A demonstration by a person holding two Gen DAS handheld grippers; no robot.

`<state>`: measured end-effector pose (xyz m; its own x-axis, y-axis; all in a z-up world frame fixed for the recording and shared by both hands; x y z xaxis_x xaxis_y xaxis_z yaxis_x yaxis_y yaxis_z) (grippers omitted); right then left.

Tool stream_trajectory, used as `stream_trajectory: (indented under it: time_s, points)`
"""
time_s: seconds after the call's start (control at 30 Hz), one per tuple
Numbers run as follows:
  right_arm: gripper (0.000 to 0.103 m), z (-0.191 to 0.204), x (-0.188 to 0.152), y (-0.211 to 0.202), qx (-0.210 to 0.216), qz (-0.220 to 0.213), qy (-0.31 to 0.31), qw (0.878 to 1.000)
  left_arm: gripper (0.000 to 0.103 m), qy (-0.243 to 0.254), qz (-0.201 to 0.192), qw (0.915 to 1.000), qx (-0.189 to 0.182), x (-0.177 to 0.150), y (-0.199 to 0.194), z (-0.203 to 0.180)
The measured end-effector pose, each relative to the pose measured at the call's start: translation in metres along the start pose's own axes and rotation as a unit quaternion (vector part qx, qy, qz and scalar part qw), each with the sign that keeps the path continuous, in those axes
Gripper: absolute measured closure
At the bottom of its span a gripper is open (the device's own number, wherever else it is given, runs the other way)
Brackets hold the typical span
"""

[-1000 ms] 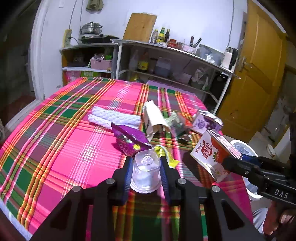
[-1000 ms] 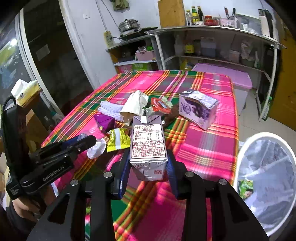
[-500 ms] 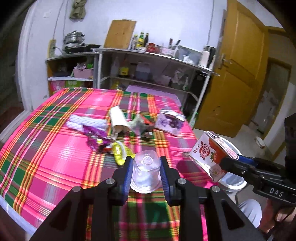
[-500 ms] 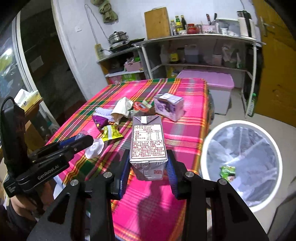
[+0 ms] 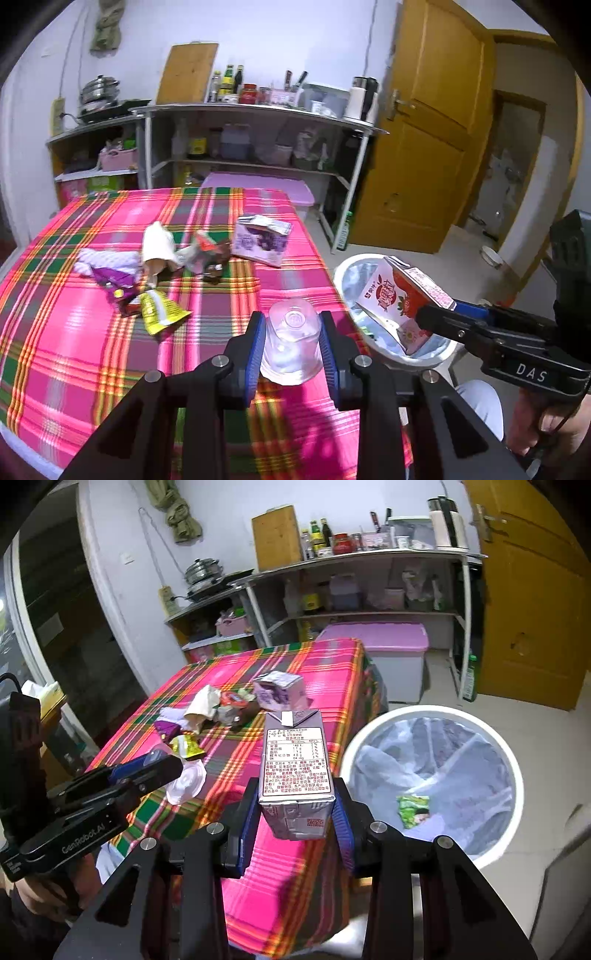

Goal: Collect trash
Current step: 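Carry the cup with the left tool while the right tool carries the carton over the bin, then open the left tool releasing the cup while the right tool releases the carton into the bin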

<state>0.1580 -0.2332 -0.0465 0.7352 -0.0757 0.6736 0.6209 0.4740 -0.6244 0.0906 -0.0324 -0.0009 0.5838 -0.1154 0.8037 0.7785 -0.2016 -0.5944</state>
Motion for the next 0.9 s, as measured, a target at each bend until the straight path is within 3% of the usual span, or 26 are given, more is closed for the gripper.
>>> stream_trajectory:
  time_s: [0.5,0.9]
  points:
    - [0.065,-0.069,0.008,-0.020,-0.052,-0.023,0.057,0.997,0.074,0.053,0.010,0.9969,-0.058,0.022,0.041,-0.060]
    - [0.064,-0.114,0.001,-0.001,-0.072,0.004,0.096,0.993,0.073,0.075,0.048,0.9908,-0.102,0.028,0.097,-0.096]
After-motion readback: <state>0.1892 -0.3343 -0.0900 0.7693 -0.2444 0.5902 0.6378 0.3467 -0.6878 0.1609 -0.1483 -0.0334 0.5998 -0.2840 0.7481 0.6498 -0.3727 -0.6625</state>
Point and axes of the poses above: each gripper's, at about its wrist camera, not at the fingertips, and y roughly the way its jaws point, z to its left, x to its top, the point moved 3 cm from there along y, roughly the way its jaws point, and after that the axes turned 11 degrees about y, right-handed, at the moved point
